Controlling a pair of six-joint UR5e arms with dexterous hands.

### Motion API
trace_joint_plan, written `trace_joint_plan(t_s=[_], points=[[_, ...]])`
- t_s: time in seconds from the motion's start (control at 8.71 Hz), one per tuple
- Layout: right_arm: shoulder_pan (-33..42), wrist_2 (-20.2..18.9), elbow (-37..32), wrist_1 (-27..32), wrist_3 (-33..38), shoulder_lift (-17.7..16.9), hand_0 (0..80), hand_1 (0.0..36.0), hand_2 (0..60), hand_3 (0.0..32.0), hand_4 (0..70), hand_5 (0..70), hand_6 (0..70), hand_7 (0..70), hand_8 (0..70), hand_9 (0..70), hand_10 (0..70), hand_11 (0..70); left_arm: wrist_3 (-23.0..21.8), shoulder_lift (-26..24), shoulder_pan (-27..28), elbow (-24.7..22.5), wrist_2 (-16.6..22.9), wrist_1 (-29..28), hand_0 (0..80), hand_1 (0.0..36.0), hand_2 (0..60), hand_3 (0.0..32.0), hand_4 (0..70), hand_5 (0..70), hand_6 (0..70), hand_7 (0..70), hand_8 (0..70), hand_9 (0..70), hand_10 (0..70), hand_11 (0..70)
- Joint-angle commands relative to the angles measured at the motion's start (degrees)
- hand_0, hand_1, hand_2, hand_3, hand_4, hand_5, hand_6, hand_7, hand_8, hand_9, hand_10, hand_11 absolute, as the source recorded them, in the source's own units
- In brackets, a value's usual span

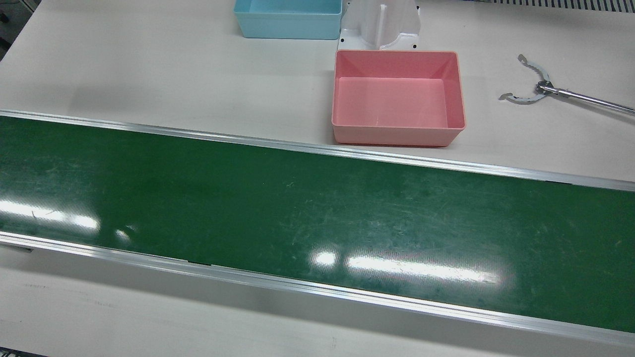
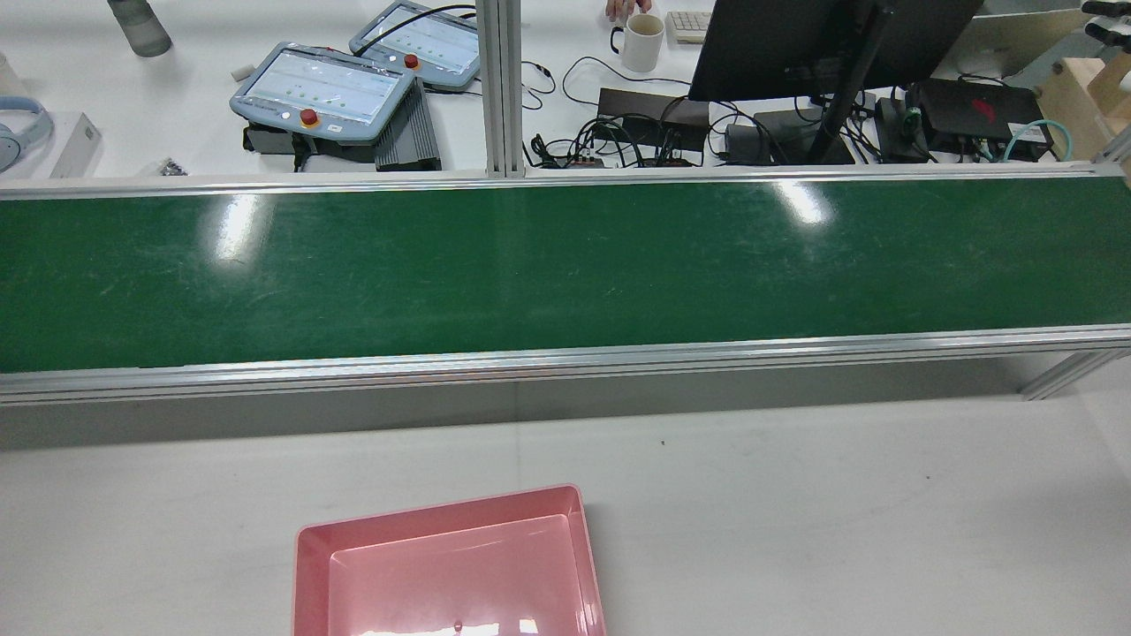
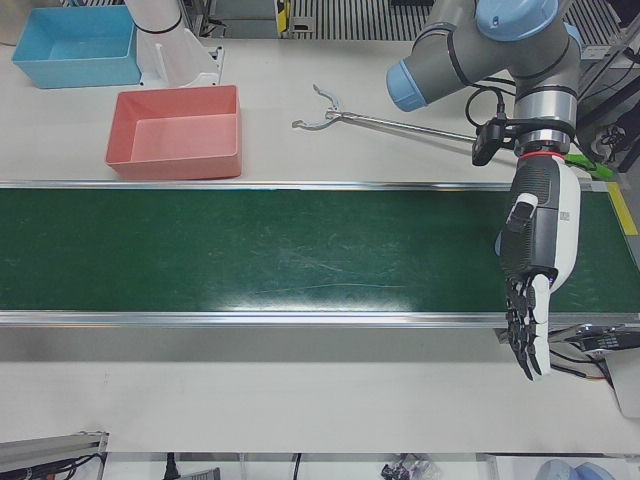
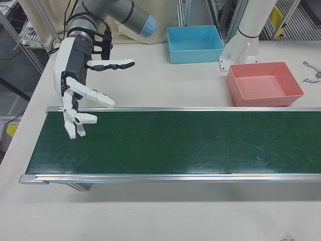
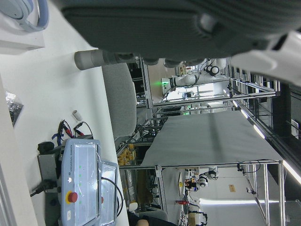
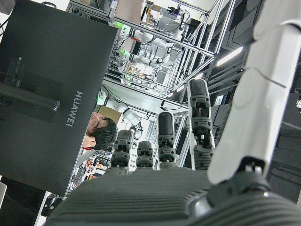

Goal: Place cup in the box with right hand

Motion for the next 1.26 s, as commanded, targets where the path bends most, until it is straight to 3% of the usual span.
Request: trace_joint_plan(t_s=[0.0, 1.15], points=[[-0.02, 0.0, 0.0, -0.01, 0.0, 0.0, 55.7, 11.8, 0.0, 0.0, 35.4, 5.9, 11.3, 44.4, 4.6, 14.1, 11.1, 17.8, 0.02, 0.0, 0.0, 0.0, 0.0, 0.0, 0.0, 0.0, 0.0, 0.0, 0.0, 0.0, 0.0, 0.0, 0.0, 0.0, 0.0, 0.0], [-0.37, -0.09, 0.0, -0.01, 0.0, 0.0, 55.6, 11.8, 0.0, 0.0, 36.9, 5.8, 11.5, 45.7, 4.7, 14.5, 11.1, 17.7, -0.06, 0.0, 0.0, 0.0, 0.0, 0.0, 0.0, 0.0, 0.0, 0.0, 0.0, 0.0, 0.0, 0.0, 0.0, 0.0, 0.0, 0.0]])
